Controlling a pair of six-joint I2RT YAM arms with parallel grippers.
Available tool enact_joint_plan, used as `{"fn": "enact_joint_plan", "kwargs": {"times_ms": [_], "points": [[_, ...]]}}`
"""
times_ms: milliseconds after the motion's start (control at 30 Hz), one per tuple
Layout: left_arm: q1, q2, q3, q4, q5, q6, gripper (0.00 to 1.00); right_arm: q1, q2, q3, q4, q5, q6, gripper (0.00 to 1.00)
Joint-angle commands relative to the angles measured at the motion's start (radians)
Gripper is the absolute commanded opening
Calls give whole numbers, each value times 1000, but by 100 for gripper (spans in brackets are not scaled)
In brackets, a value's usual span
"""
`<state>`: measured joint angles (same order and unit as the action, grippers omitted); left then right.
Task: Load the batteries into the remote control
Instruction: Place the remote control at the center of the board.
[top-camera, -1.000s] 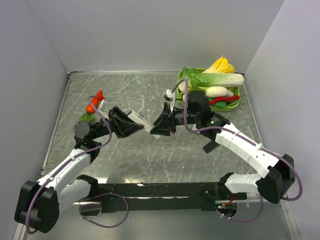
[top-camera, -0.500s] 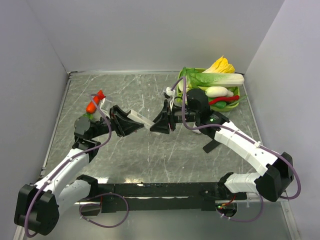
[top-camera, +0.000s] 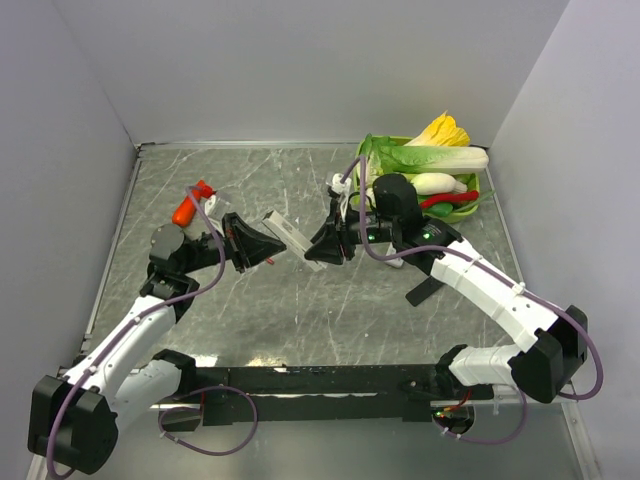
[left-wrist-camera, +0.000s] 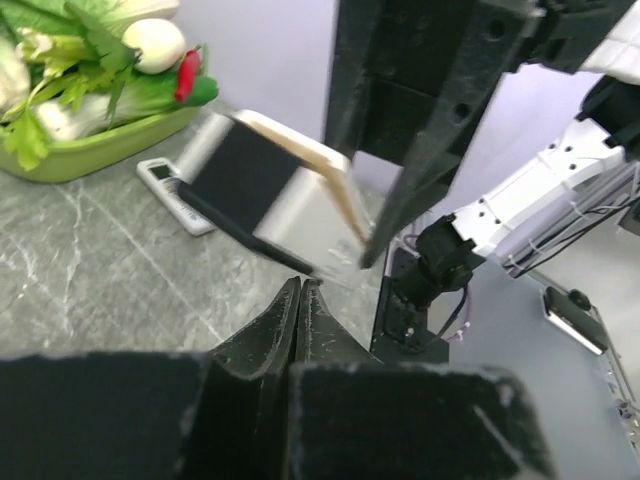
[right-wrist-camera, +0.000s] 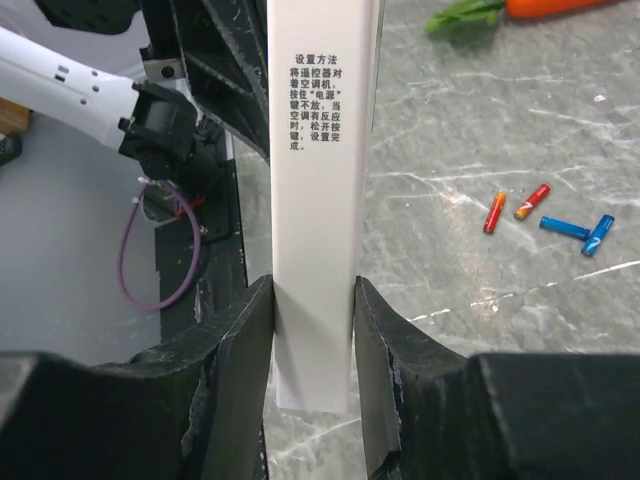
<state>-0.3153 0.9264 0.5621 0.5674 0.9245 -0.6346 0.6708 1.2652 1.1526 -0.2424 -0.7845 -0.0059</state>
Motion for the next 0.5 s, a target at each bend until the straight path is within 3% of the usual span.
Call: {"fn": "enact_joint_plan", "kwargs": {"times_ms": [0, 300, 400, 467], "points": [[12, -12, 38, -47, -47, 69, 1, 12, -7, 58, -46, -47, -74, 38], [15, 28, -44, 150, -38, -79, 1, 4, -4, -10, 55, -50, -10, 22], [13, 32, -59, 97, -67, -71, 2, 6, 6, -71, 100, -16, -2, 17], [15, 22, -60, 27, -119, -27, 10, 3, 16, -105, 104, 27, -6, 13]]}}
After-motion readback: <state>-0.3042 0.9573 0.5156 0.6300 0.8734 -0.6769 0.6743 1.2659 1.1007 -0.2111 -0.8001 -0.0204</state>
